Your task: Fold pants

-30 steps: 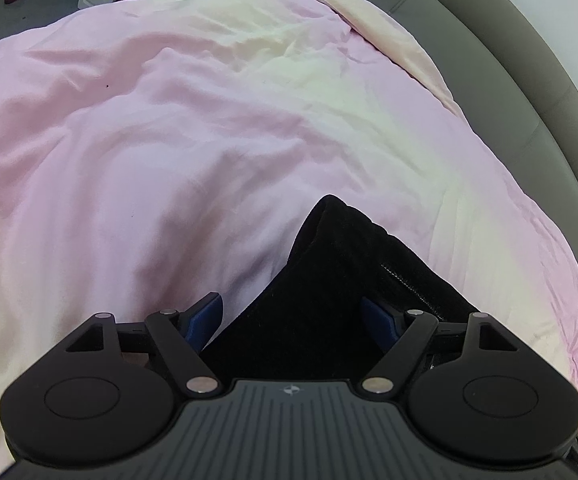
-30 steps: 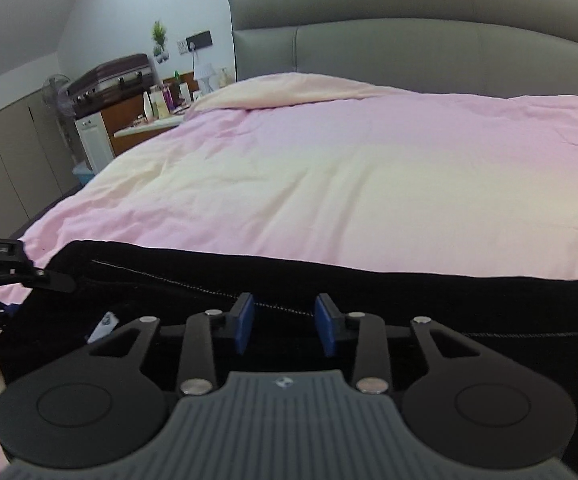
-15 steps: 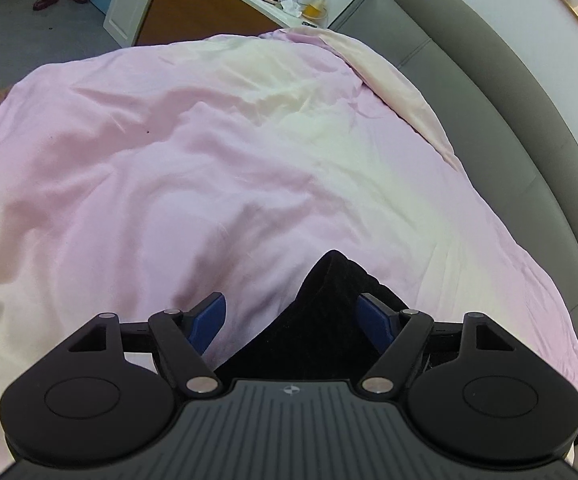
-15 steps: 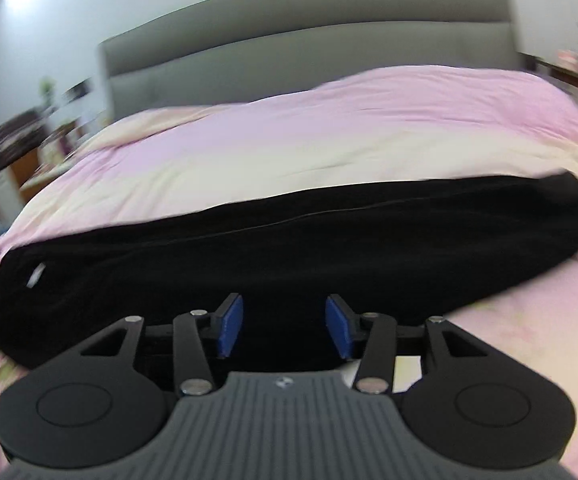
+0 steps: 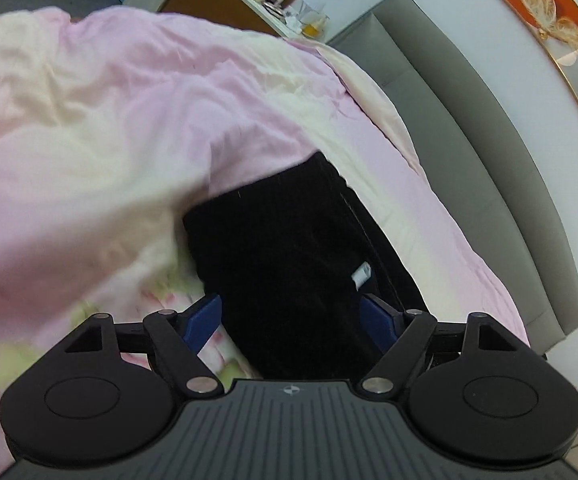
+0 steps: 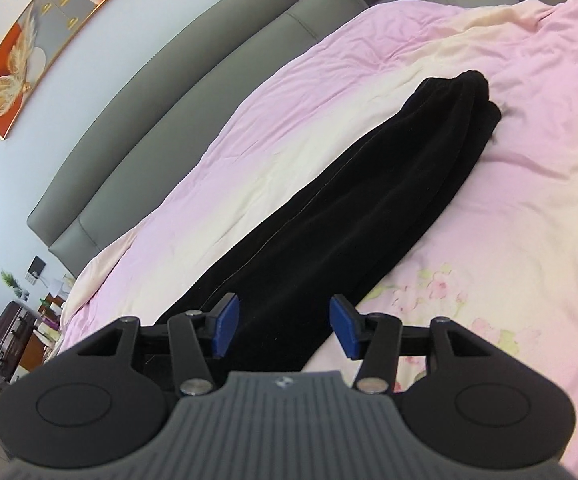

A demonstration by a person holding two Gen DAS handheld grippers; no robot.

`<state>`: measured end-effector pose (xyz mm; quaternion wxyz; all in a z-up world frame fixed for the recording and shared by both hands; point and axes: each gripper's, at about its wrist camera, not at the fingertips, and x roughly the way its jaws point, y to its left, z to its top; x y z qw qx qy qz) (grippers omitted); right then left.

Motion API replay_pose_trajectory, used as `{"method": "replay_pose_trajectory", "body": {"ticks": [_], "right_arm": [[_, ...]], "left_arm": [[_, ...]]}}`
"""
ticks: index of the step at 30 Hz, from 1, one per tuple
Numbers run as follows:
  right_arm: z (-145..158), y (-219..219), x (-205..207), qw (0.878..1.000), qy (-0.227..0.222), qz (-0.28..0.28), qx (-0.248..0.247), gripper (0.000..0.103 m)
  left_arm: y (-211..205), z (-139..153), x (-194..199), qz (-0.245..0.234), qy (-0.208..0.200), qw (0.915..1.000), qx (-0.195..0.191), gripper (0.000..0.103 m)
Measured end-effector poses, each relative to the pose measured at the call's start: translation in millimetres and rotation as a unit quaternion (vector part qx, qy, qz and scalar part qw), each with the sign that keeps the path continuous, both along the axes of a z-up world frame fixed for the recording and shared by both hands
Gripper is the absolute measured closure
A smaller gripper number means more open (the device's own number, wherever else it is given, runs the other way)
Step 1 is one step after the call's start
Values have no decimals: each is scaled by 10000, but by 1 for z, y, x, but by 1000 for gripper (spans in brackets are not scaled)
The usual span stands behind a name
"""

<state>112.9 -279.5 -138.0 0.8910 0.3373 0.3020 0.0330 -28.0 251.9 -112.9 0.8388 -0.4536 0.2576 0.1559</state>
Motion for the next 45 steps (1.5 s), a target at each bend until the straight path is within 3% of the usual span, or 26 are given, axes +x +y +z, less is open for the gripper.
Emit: {"method": "replay_pose_trajectory", "body": {"ticks": [3, 6, 9, 16, 22, 24, 25, 26, 30, 33, 37, 39, 42, 45], "right_arm": [[2, 4, -3, 9999, -56, 82, 67, 53], [6, 4, -8, 9998, -137, 118, 93, 51], [8, 4, -12, 9997, -186, 144, 96, 50], [4, 10, -9, 9997, -101, 225, 49, 48], [1, 24, -5, 9986, -75, 449, -270, 45], [1, 28, -3, 9979, -63, 513, -385, 45], [-1, 30, -3, 9976, -41, 546, -428, 45], [-3, 33, -1, 9971, -6, 588, -476, 45], [-8, 40, 0, 9951, 127, 668, -717, 45], [-7, 39, -2, 9946, 150, 642, -806, 45], [-5, 34, -6, 9954, 139, 552, -770, 45], [-5, 32, -6, 9959, 129, 513, -727, 45], [-5, 30, -5, 9964, 139, 491, -684, 45], [-6, 31, -1, 9966, 176, 482, -649, 45]], "left_arm": [[-10, -25, 15, -193, -16, 9974, -690, 13], [-12, -46, 24, 46, 137, 9927, -1198, 14], [-14, -53, 20, 536, 157, 9900, -1293, 20], [4, -60, 31, 1143, -368, 9854, -1206, 17], [24, -74, 57, 986, -393, 9788, -1750, 14], [25, -74, 60, 982, -387, 9785, -1773, 14], [24, -74, 62, 1005, -375, 9789, -1741, 21], [24, -73, 62, 1088, -296, 9796, -1664, 47], [23, -58, 51, 934, -577, 9819, -1546, 59], [26, -27, 40, 750, -822, 9850, -1317, 62], [54, 6, 33, 1059, -690, 9865, -1042, 62], [82, 14, 31, 1276, -531, 9864, -893, 62], [126, 19, 25, 1587, -243, 9819, -1001, 62], [154, 13, 28, 1398, 79, 9839, -1108, 59]]}}
